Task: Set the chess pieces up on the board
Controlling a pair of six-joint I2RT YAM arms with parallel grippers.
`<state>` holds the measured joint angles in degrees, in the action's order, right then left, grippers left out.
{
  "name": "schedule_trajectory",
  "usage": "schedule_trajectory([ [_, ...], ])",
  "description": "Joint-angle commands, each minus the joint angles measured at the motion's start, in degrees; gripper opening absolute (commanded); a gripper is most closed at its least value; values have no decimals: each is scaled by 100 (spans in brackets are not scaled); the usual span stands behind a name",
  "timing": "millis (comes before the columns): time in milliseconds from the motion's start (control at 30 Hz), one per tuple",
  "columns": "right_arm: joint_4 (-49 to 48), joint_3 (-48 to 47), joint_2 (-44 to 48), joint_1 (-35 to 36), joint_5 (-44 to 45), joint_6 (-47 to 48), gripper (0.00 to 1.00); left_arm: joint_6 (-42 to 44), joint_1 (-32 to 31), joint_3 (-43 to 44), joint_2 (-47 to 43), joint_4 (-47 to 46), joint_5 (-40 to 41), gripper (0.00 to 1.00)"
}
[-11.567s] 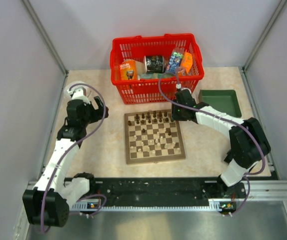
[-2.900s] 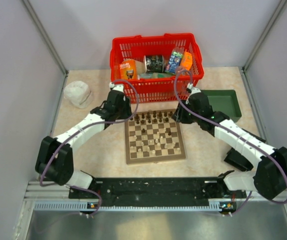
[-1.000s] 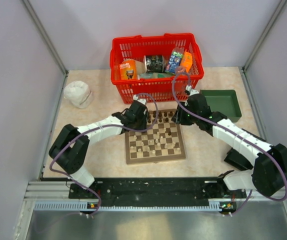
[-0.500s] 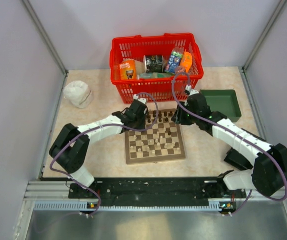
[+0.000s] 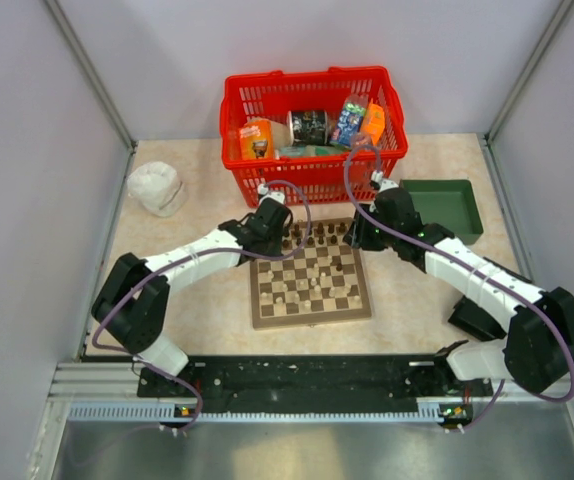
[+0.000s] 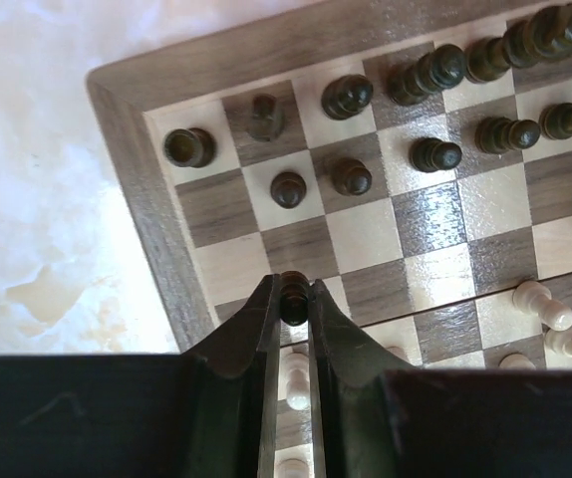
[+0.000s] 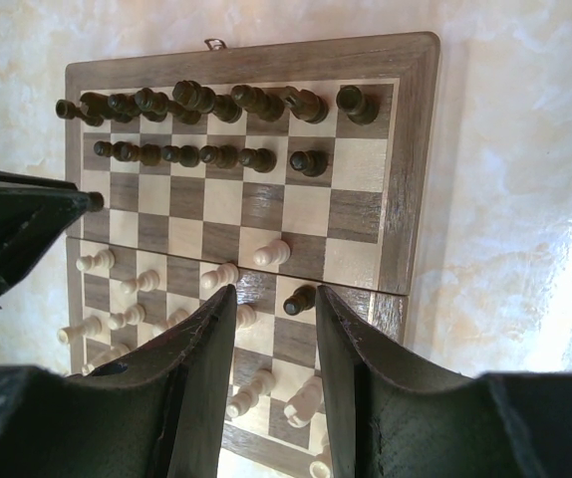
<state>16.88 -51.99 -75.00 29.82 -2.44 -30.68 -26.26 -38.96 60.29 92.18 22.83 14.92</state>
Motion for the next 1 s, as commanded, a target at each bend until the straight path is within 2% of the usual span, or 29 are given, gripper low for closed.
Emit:
schedule_trajectory([
  [0,-194,-4,109,-38,24,-17,38,104,160,88,-280,116,371,14],
  [967,-203,-31,65,-38,-20,-61,38,227,609,211,326,-350,47,13],
])
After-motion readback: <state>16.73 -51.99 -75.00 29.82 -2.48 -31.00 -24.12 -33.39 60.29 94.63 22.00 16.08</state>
